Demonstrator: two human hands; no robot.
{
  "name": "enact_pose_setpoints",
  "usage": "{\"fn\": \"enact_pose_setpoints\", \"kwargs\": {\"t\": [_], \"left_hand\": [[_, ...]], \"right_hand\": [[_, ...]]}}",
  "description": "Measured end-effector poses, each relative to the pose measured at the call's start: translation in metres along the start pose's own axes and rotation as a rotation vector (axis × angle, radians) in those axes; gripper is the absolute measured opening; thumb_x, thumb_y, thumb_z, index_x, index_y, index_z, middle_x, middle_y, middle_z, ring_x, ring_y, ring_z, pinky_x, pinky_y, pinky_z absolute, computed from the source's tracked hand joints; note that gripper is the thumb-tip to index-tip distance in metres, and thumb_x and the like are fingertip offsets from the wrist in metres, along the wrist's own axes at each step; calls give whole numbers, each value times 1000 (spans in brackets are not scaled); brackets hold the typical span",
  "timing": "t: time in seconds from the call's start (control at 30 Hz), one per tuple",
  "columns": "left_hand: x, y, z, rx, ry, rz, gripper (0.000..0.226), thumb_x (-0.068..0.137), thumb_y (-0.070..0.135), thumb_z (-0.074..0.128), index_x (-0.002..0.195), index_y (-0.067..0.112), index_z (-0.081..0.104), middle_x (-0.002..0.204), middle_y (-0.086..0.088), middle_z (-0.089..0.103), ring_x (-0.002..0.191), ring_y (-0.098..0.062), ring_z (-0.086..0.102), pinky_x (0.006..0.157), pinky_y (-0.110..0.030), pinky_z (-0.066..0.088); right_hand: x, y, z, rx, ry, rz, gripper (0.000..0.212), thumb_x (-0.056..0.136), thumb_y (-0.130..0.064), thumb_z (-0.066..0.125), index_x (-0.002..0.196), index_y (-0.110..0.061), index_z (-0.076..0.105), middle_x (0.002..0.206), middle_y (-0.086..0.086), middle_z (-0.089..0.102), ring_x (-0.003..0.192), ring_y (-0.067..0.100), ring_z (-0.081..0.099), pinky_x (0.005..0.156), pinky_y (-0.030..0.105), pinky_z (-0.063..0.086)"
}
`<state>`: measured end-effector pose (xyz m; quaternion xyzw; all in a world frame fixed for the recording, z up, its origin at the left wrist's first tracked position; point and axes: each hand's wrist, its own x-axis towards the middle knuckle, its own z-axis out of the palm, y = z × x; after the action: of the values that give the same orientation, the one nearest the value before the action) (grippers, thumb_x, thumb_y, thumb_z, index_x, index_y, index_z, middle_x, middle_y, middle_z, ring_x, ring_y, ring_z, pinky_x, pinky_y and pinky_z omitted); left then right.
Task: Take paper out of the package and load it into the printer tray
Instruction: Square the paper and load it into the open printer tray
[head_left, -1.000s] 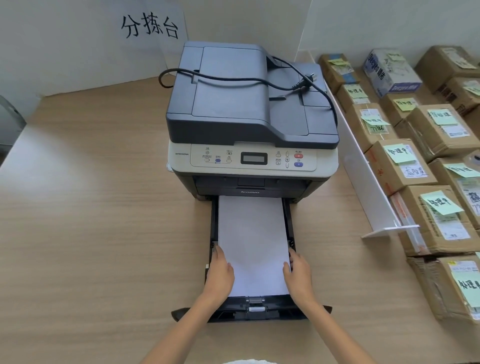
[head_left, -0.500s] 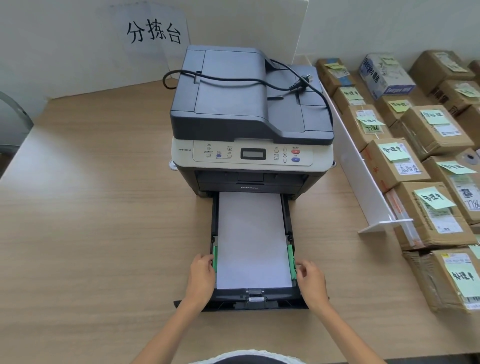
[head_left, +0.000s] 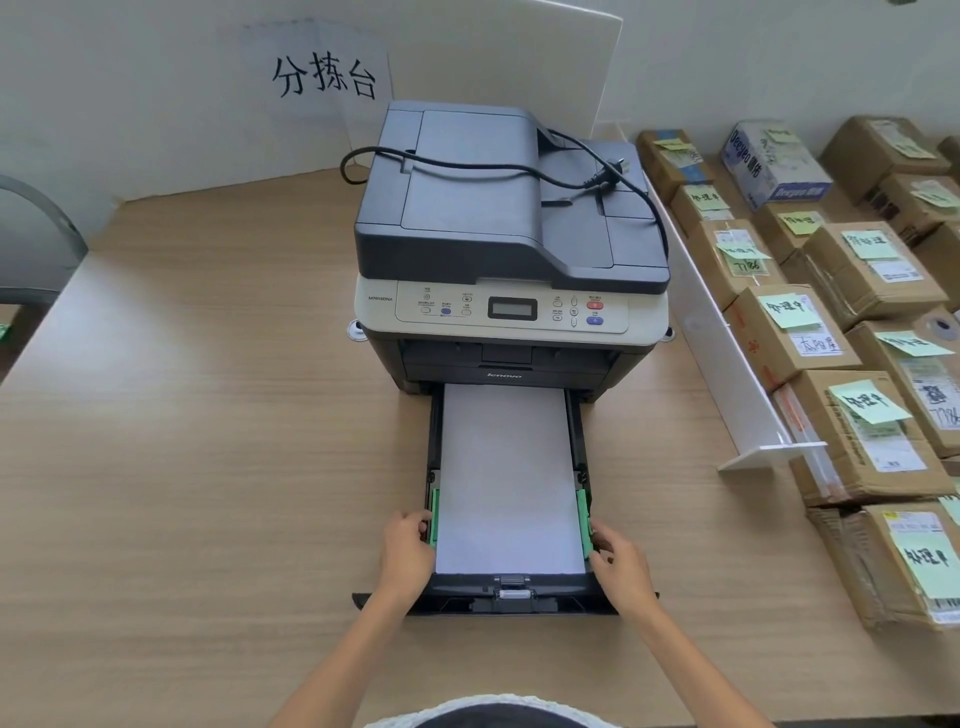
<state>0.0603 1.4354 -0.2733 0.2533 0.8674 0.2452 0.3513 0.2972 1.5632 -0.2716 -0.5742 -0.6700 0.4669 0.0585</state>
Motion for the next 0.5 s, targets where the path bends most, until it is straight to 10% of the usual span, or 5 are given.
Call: {"fn": "enact_pose_setpoints", "kwargs": {"t": [0.23, 0.5], "left_hand": [[3, 0, -3, -98, -55, -32, 54, 76, -22, 45, 125, -1, 56, 103, -10, 45, 92, -20, 45, 79, -24, 42], [9, -2, -5, -67, -140, -24, 56, 78, -22, 43, 124, 5, 59, 105, -10, 42, 94, -21, 42, 81, -24, 40]], "right_hand": [[3, 3, -1, 50, -4, 48, 55, 80, 16, 50, 129, -7, 55, 92, -9, 62, 85, 2, 57, 86, 21, 41], [6, 7, -1, 66, -16, 61, 61, 76, 22, 45, 129, -6, 55, 97, -1, 63, 98, 17, 57, 90, 22, 40]]}}
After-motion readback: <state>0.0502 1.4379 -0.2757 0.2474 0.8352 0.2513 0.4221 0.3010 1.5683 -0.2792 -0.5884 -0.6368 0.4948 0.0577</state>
